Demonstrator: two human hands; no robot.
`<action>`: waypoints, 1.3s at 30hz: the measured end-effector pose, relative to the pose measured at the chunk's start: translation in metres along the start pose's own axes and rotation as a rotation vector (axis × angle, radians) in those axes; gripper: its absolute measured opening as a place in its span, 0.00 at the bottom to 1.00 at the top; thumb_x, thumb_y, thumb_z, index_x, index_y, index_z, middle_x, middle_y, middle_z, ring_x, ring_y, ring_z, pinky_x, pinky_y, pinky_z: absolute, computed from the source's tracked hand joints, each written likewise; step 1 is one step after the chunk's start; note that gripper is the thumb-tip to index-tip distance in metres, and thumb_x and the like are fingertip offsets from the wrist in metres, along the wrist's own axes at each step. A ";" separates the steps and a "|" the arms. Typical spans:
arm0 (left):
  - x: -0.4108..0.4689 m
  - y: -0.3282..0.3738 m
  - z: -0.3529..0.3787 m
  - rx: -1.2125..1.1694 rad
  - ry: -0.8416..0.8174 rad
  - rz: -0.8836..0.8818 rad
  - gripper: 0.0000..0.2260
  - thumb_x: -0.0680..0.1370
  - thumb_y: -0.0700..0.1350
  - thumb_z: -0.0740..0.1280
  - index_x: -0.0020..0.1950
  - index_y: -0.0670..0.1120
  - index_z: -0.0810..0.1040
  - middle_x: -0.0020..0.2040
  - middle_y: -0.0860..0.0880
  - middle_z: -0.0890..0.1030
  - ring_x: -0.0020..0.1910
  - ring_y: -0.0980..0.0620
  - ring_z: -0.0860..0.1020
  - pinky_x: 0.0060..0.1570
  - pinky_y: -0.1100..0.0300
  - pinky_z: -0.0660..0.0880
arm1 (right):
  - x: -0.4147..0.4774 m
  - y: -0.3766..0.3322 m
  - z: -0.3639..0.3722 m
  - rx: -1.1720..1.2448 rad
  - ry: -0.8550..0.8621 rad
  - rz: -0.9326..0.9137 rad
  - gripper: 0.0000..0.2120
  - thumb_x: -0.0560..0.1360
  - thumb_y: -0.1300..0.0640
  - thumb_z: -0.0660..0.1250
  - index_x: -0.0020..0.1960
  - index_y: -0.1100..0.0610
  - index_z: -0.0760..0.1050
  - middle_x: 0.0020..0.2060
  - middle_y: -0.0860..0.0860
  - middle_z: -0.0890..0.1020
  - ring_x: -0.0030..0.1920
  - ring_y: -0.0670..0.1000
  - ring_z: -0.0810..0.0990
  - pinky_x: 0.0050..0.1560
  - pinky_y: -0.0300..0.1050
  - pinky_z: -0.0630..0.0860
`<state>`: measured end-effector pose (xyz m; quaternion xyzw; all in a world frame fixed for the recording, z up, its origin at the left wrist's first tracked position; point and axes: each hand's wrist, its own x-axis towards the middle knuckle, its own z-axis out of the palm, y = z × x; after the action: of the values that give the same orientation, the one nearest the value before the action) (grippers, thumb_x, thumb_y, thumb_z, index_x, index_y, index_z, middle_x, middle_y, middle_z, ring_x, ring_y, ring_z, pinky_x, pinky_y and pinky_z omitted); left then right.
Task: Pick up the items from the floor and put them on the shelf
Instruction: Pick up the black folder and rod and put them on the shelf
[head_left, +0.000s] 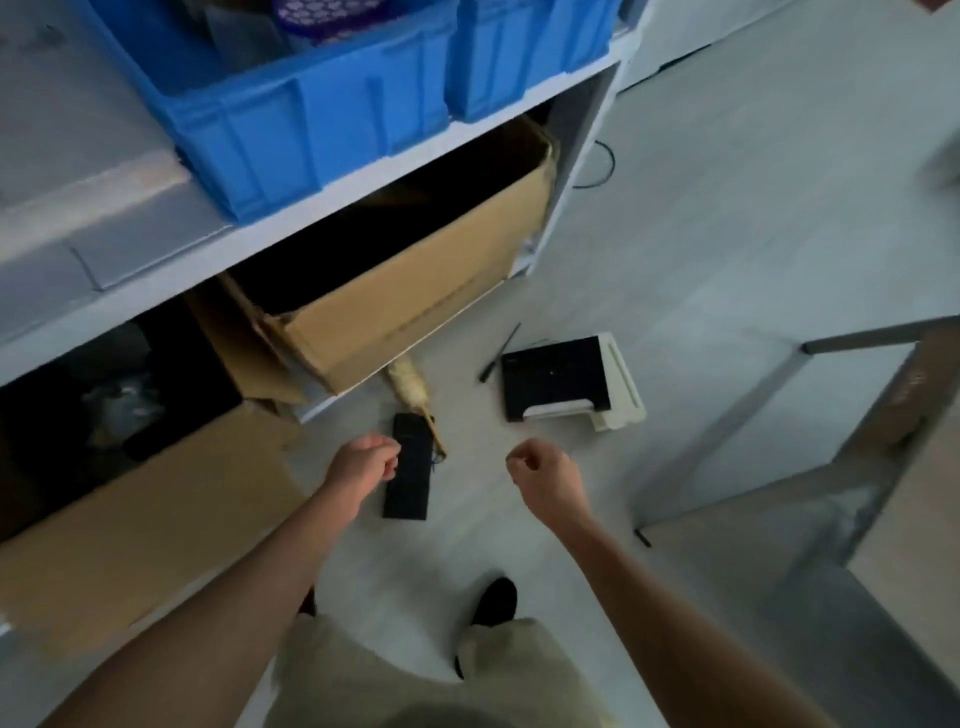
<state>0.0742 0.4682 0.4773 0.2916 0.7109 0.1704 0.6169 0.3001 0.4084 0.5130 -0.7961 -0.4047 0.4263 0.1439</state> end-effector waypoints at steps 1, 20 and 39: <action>0.000 0.001 0.025 0.018 -0.015 -0.038 0.05 0.80 0.38 0.65 0.45 0.44 0.76 0.36 0.45 0.76 0.33 0.51 0.74 0.19 0.71 0.66 | 0.010 0.019 -0.016 -0.002 -0.016 0.047 0.06 0.76 0.57 0.65 0.47 0.53 0.81 0.39 0.48 0.82 0.42 0.50 0.81 0.39 0.41 0.72; 0.431 -0.078 0.392 0.627 -0.185 0.023 0.17 0.76 0.48 0.67 0.65 0.51 0.77 0.63 0.48 0.80 0.57 0.47 0.79 0.53 0.58 0.74 | 0.503 0.368 0.005 0.694 0.004 0.737 0.18 0.75 0.51 0.73 0.60 0.59 0.75 0.57 0.56 0.77 0.57 0.55 0.76 0.52 0.49 0.74; 0.551 -0.050 0.450 0.428 -0.433 0.025 0.60 0.45 0.65 0.83 0.74 0.51 0.67 0.70 0.48 0.75 0.64 0.49 0.76 0.68 0.49 0.71 | 0.548 0.440 -0.019 1.038 -0.210 0.354 0.13 0.73 0.62 0.73 0.55 0.63 0.76 0.44 0.55 0.87 0.46 0.52 0.87 0.47 0.48 0.83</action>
<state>0.4654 0.7208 -0.0624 0.4534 0.5790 -0.0418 0.6764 0.7140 0.5529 -0.0367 -0.6298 -0.0142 0.6643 0.4023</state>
